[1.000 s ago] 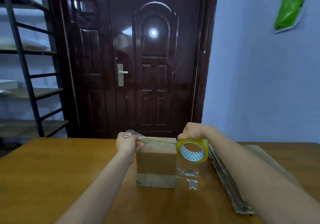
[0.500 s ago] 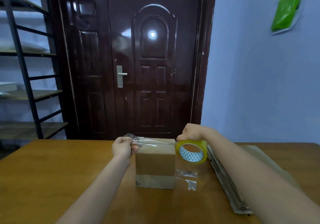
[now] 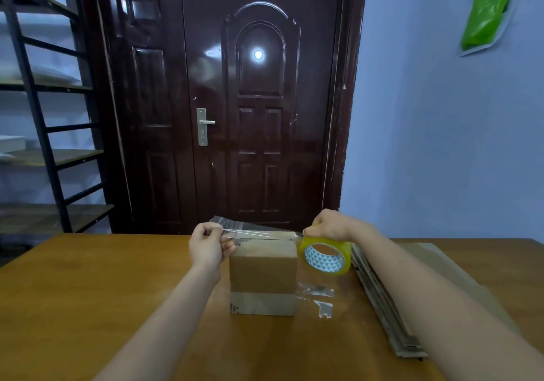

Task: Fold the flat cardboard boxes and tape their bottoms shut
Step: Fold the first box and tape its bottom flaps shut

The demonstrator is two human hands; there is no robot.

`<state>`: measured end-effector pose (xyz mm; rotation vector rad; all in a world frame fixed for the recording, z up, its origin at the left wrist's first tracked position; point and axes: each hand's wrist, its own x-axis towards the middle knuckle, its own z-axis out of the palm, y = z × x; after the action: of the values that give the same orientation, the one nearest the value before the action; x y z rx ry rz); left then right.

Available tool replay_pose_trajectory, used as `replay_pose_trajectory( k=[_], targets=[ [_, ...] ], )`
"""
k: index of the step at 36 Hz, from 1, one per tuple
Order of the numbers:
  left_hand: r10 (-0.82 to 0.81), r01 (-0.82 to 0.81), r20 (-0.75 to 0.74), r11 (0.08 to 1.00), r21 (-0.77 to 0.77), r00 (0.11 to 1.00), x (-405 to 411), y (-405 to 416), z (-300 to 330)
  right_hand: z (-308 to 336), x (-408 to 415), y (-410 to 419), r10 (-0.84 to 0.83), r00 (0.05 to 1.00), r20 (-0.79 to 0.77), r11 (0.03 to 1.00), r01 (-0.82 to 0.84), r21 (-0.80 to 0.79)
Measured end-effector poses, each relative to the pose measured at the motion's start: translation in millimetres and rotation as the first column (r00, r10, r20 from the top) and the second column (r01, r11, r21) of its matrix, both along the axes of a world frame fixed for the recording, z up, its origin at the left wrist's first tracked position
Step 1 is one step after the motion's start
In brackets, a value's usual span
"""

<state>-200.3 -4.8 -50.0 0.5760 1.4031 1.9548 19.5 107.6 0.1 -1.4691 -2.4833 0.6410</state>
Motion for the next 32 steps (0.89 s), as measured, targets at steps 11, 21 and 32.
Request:
replay_pose_trajectory(
  k=[11, 21, 32],
  targets=[
    [-0.008, 0.023, 0.108, 0.99, -0.138, 0.994, -6, 3, -7, -6, 2, 6, 0.013, 1.0, 0.012, 1.0, -0.013, -0.028],
    [-0.081, 0.108, 0.117, 0.963, -0.247, 0.99, -4, 1, -18, -10, 0, 10, 0.024, 0.999, 0.045, 1.0, -0.024, -0.008],
    [-0.233, 0.201, -0.012, 0.865, -0.459, 0.973, -4, 3, -21, -14, 0, 14, 0.043, 0.999, -0.01, 0.999, -0.043, -0.023]
  ],
)
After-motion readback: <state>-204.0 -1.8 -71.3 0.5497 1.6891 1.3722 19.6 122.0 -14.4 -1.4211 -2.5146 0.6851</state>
